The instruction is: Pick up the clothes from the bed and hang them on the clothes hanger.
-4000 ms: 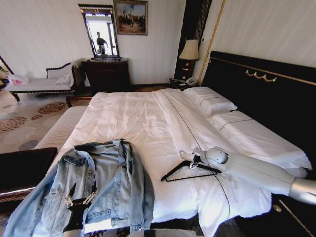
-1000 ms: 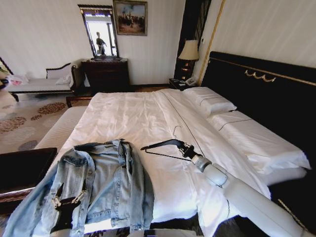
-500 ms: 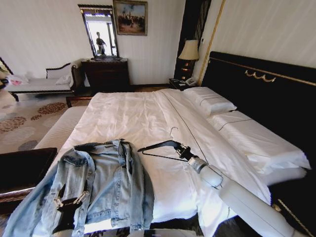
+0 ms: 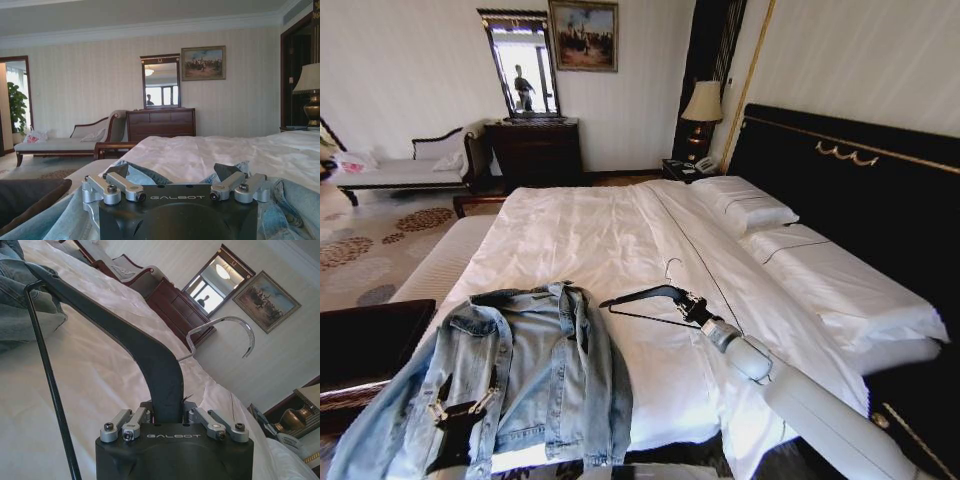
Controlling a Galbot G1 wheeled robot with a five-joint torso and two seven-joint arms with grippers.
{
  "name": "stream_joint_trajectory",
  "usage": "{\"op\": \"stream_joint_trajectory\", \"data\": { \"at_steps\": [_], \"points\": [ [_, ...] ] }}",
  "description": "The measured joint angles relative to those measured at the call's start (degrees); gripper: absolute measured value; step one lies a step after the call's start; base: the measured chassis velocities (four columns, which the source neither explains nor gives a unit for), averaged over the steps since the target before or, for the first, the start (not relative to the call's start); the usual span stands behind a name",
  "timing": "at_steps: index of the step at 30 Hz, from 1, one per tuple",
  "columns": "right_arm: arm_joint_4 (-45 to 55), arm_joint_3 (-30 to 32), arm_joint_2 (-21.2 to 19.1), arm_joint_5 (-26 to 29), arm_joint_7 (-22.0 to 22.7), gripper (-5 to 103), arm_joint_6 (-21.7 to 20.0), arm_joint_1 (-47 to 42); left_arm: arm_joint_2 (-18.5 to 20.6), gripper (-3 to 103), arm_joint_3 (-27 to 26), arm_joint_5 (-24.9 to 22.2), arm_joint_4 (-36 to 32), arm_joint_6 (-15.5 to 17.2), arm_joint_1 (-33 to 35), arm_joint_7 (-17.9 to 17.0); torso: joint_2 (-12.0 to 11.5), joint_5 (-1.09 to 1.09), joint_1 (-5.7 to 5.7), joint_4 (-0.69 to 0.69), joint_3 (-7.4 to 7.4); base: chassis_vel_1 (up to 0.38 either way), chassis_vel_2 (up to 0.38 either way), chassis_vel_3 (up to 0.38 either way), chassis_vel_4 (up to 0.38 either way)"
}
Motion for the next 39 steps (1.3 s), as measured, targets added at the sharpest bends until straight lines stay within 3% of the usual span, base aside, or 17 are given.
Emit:
{"op": "stream_joint_trajectory", "data": {
  "at_steps": [39],
  "points": [
    [1.40, 2.32, 0.32, -0.23, 0.81, 28, -1.31, -2.45, -0.01, 98, 0.37, 0.30, -0.11, -0.76, 0.72, 0.04, 0.00, 0.01, -0.01, 0.00, 0.01, 0.114, 0.109, -0.112, -0.113]
  ]
}}
